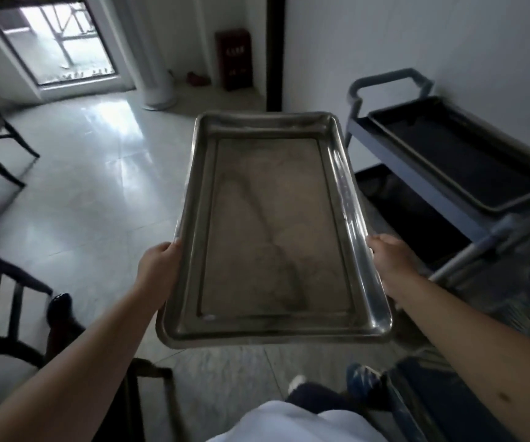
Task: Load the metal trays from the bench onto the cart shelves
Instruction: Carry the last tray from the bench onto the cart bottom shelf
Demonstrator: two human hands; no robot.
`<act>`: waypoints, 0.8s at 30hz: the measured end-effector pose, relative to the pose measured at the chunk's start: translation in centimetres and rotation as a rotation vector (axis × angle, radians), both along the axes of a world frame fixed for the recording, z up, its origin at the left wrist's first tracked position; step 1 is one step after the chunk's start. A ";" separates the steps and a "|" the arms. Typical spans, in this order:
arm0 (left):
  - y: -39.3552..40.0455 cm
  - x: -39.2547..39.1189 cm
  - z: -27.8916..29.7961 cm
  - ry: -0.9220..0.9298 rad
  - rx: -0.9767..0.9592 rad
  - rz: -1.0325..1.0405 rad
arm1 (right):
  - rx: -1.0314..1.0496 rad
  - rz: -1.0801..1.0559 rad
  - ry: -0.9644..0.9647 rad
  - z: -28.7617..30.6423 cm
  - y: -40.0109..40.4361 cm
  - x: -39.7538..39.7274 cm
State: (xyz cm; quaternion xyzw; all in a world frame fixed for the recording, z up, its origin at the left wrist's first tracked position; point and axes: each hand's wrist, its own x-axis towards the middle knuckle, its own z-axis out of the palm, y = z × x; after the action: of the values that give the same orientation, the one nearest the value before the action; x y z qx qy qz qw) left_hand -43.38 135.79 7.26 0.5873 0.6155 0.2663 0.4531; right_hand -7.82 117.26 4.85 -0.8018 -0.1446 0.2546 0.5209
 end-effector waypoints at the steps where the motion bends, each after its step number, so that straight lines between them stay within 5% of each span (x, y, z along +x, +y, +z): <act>1: 1.0 -0.3 -0.3 0.007 -0.004 0.018 | 0.004 0.017 0.009 -0.3 1.6 0.0; 14: 16.9 5.0 -2.5 0.061 -0.036 0.114 | -0.003 0.154 0.066 -3.8 21.8 6.9; 24: 30.0 10.1 -5.8 0.079 -0.029 -0.027 | -0.061 -0.043 0.045 -5.8 28.2 9.0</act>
State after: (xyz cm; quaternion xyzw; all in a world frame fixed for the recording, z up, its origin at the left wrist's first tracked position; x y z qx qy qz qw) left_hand -33.25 165.76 1.45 0.5991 0.6286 0.2277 0.4406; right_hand 1.21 145.46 -0.98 -0.8143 -0.1078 0.2658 0.5046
